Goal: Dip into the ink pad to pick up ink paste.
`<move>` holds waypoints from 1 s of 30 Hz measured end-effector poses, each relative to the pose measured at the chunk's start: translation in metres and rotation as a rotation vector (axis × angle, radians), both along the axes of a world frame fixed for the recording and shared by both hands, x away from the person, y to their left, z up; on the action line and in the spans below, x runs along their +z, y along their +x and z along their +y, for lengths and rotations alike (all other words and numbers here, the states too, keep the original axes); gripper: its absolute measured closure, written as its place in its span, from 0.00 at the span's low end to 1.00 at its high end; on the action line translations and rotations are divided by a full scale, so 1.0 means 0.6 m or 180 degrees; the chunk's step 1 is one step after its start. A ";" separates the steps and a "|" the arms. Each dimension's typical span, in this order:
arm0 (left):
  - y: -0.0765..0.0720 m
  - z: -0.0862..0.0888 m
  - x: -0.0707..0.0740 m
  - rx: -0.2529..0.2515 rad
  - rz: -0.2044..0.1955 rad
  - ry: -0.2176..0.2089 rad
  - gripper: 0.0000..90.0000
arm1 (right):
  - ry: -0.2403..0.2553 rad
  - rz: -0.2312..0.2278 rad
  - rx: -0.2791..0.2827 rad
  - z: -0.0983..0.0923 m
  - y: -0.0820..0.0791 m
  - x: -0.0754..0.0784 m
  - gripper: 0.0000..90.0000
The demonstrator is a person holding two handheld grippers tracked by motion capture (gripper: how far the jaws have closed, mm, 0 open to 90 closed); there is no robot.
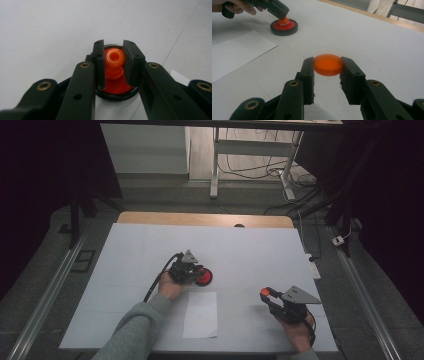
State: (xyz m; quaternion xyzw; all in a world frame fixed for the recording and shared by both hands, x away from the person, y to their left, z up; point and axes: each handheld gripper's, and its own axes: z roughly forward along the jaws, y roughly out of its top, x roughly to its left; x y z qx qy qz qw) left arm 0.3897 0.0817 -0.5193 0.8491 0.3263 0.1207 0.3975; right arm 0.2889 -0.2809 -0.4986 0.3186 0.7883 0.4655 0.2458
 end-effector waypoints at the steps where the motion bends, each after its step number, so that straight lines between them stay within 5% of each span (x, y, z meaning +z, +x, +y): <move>1: 0.000 0.000 0.000 -0.0001 0.0007 -0.0001 0.81 | 0.0002 0.0002 0.0000 0.000 0.000 0.000 0.71; 12: 0.010 0.000 0.005 -0.0067 0.0122 0.0028 0.81 | 0.0000 0.0003 0.0014 0.001 0.000 0.000 0.71; 30: 0.009 -0.001 0.005 -0.0052 0.0125 0.0041 0.81 | 0.0004 0.0005 0.0011 0.001 0.000 0.001 0.71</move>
